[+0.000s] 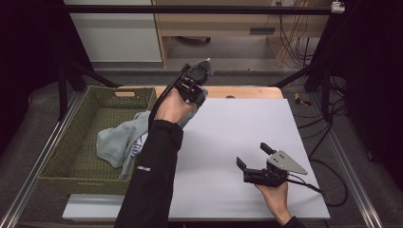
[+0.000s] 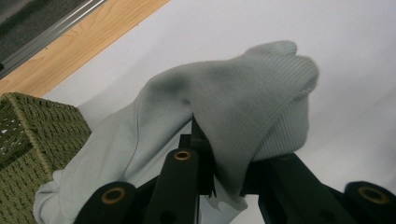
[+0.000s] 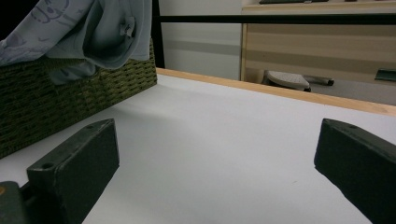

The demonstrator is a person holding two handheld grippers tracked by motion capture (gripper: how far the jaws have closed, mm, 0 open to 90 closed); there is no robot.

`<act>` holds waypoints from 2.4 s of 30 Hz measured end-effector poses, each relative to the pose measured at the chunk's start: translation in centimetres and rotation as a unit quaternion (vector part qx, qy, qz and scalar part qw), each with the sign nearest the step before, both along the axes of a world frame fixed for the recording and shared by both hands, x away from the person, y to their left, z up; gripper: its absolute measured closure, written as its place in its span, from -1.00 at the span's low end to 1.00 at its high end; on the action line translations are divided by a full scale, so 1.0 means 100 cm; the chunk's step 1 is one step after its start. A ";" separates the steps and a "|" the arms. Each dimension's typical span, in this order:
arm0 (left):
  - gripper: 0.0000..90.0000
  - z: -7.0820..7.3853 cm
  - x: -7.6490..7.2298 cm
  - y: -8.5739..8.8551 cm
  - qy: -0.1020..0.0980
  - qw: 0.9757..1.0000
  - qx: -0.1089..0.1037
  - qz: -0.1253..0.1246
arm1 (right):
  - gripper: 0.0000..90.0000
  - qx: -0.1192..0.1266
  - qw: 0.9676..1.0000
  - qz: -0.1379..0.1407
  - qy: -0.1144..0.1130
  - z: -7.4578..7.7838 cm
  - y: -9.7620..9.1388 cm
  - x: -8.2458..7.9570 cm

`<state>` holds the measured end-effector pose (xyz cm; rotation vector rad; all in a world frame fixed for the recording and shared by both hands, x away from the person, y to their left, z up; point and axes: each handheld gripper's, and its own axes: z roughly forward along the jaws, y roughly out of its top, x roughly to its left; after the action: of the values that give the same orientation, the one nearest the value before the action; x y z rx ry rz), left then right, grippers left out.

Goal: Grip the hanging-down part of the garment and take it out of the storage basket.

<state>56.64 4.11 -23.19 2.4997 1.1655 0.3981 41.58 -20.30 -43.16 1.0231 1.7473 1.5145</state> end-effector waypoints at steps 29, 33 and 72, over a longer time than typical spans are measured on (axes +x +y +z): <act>0.77 0.000 -0.002 0.004 -0.001 1.000 -0.009 -0.005 | -0.99 0.023 1.000 0.021 -0.003 0.027 0.024 0.015; 0.77 0.001 -0.003 0.005 -0.002 1.000 -0.013 -0.004 | -0.99 0.019 0.999 0.030 -0.014 0.033 0.038 0.022; 0.77 0.002 -0.004 0.008 -0.004 1.000 -0.014 -0.009 | -0.96 0.018 0.996 0.088 0.006 0.030 0.130 0.072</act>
<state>56.25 4.91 -23.02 2.4811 1.1358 0.3839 48.74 -7.26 -40.16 0.9163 1.8657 1.6572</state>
